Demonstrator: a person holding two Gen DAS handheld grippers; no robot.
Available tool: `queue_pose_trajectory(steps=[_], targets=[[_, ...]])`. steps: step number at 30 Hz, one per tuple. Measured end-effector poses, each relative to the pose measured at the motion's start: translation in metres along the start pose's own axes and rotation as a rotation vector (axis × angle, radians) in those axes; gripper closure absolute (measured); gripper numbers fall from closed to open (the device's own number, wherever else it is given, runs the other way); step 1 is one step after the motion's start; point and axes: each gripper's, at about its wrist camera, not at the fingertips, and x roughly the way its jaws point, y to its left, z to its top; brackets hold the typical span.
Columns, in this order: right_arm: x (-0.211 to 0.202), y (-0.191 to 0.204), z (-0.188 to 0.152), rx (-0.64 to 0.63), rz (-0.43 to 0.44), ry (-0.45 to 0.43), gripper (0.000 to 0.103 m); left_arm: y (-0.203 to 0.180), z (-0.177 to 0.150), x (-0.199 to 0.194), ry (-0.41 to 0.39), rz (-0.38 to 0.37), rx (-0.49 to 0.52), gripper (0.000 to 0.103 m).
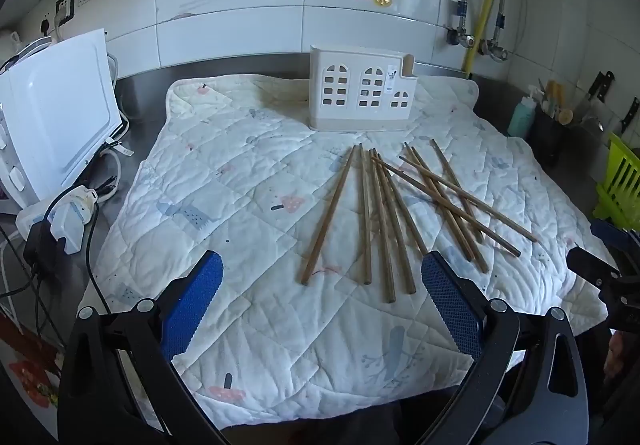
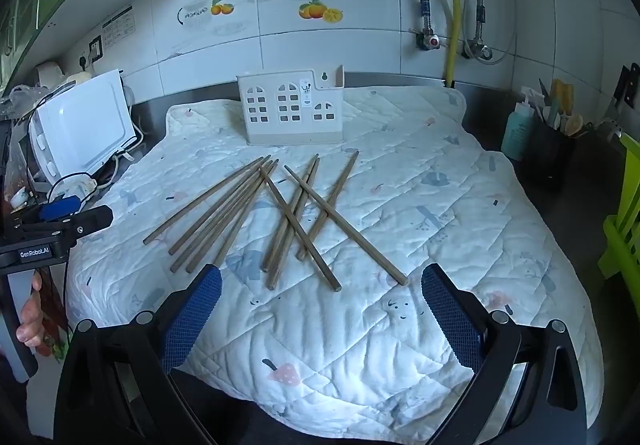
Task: Organize utensils
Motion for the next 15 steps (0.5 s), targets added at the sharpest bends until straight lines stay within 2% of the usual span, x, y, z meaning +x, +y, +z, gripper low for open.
queue_pose_trajectory(steps=[15], targets=[[-0.007, 0.001, 0.001, -0.001, 0.012, -0.022, 0.006, -0.010, -0.002, -0.007, -0.036, -0.001, 0.032, 0.005]])
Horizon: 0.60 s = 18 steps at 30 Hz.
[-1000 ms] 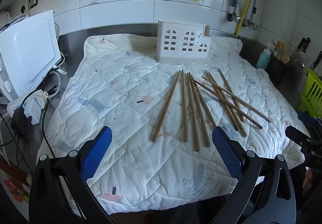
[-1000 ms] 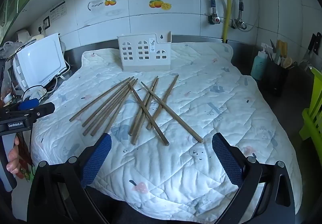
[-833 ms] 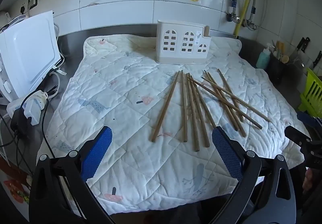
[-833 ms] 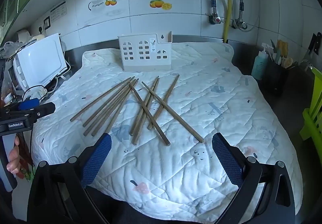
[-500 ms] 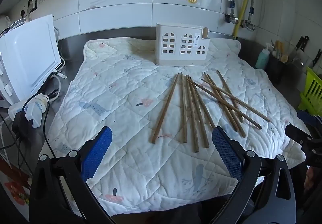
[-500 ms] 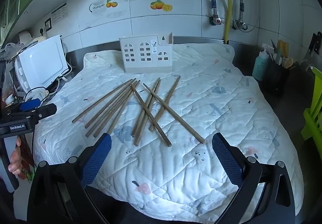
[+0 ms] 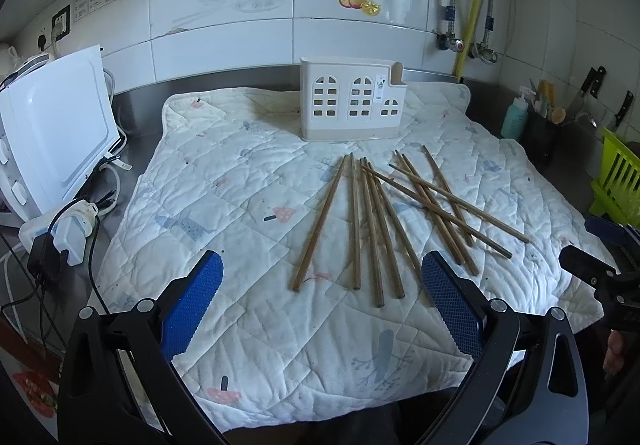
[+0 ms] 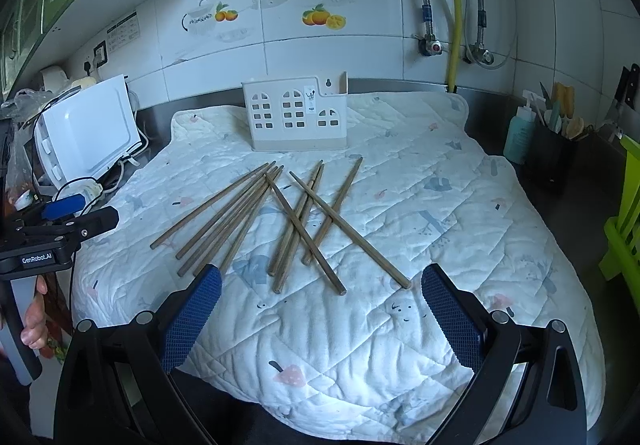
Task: Organize utensils
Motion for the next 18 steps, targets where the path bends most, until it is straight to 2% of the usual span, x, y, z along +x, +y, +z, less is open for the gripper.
queue_pose_trajectory(steps=[5, 18], targets=[[-0.0016, 0.0004, 0.0008, 0.001, 0.001, -0.003, 0.006, 0.0019, 0.0021, -0.0034, -0.010, 0.004, -0.025, 0.005], [-0.0045, 0.0026, 0.0014, -0.002, 0.007, -0.008, 0.006, -0.0030, 0.0029, -0.0082, -0.027, -0.024, -0.001, 0.005]])
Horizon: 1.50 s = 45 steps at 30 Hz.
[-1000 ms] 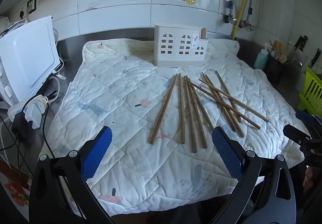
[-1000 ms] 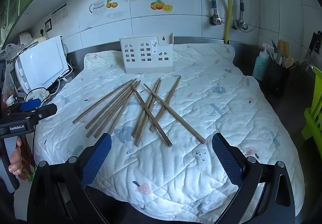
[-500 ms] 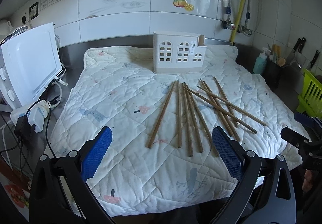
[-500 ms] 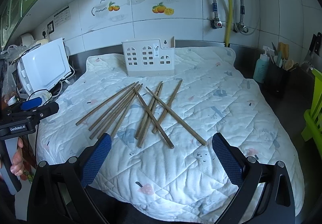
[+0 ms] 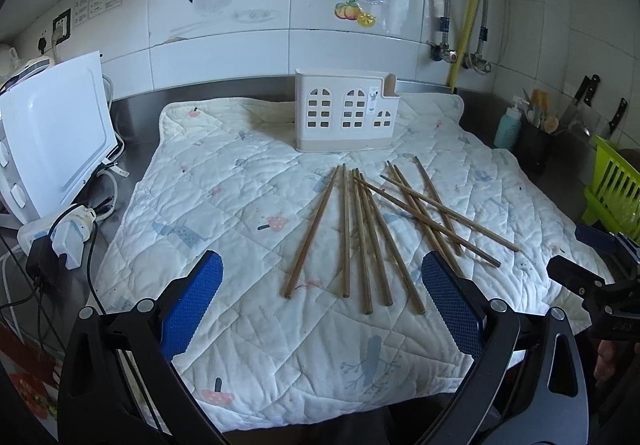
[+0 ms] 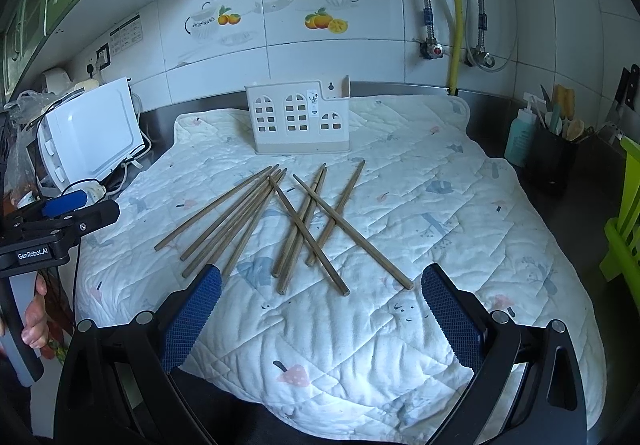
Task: Organize utensils
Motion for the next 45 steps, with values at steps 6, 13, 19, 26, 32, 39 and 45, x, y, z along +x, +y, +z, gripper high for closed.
queue_pose_trajectory(steps=[6, 13, 19, 26, 32, 39, 45], targets=[[0.001, 0.001, -0.001, -0.001, 0.000, 0.004, 0.006, 0.001, 0.000, 0.003, 0.000, 0.000, -0.001, 0.005], [0.003, 0.000, 0.000, 0.000, 0.000, 0.004, 0.006, 0.002, 0.001, 0.006, 0.005, 0.010, 0.001, 0.005], [0.004, 0.001, 0.001, -0.006, 0.004, 0.009, 0.006, 0.001, 0.003, 0.008, -0.006, 0.029, 0.016, 0.005], [0.011, -0.004, 0.006, -0.007, 0.010, 0.006, 0.006, 0.006, 0.006, 0.010, -0.031, 0.034, 0.026, 0.005], [0.021, -0.016, 0.008, -0.010, 0.011, 0.013, 0.007, 0.014, 0.010, 0.020, -0.023, 0.041, 0.040, 0.005], [0.042, -0.043, 0.006, -0.012, -0.004, 0.040, 0.010, 0.024, 0.010, 0.038, 0.001, 0.030, 0.033, 0.005], [0.069, -0.064, 0.002, -0.010, 0.030, 0.094, 0.033, 0.031, 0.005, 0.056, 0.023, 0.011, 0.021, 0.006]])
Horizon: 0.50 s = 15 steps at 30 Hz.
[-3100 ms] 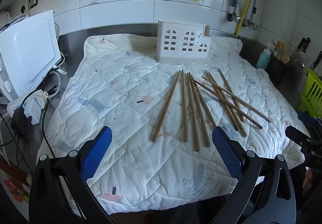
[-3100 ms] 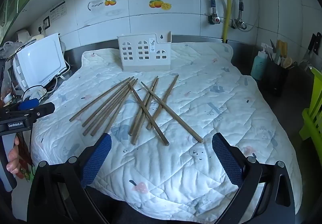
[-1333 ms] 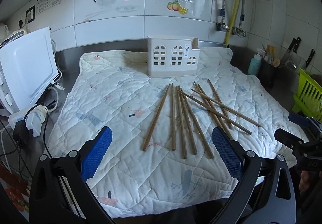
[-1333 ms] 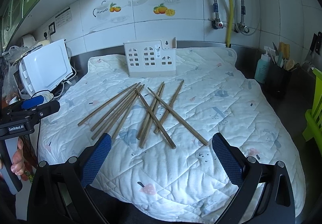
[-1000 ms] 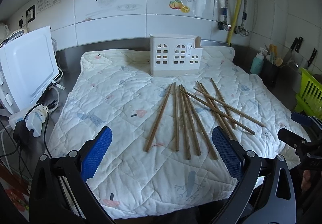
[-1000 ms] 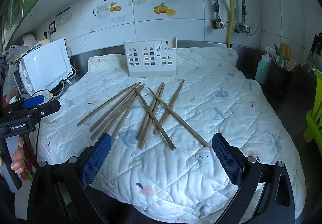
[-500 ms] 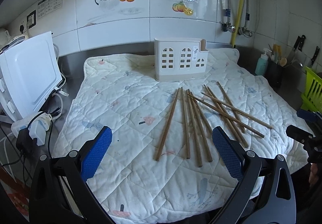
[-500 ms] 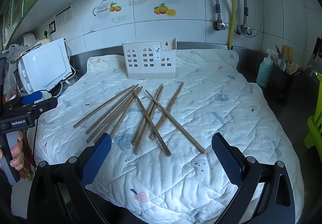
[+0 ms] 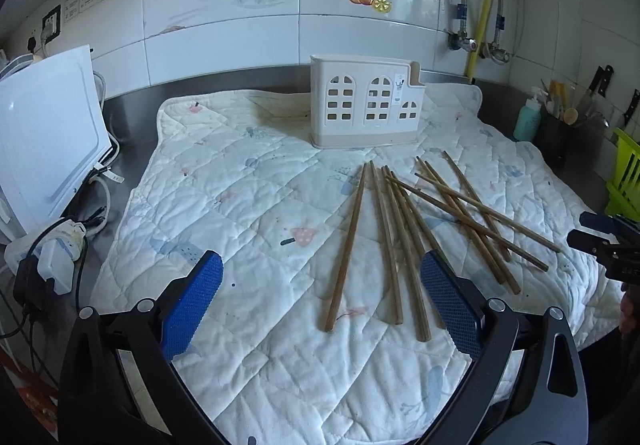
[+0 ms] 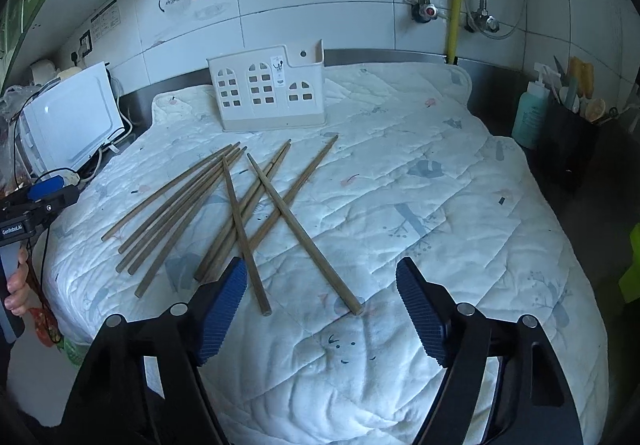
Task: Organize utensils
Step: 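Grasp a wooden chopstick with the left gripper while the right gripper grasps another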
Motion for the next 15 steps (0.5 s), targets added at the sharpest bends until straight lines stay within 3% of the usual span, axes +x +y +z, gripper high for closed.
queue_pose_trajectory(steps=[6, 15], targets=[[0.027, 0.000, -0.001, -0.079, 0.036, 0.030, 0.049, 0.003, -0.006, 0.019, 0.042, -0.014, 0.002, 0.006], [0.053, -0.006, -0.003, -0.119, 0.076, 0.068, 0.063, 0.013, -0.011, 0.042, 0.101, -0.059, -0.026, 0.016]])
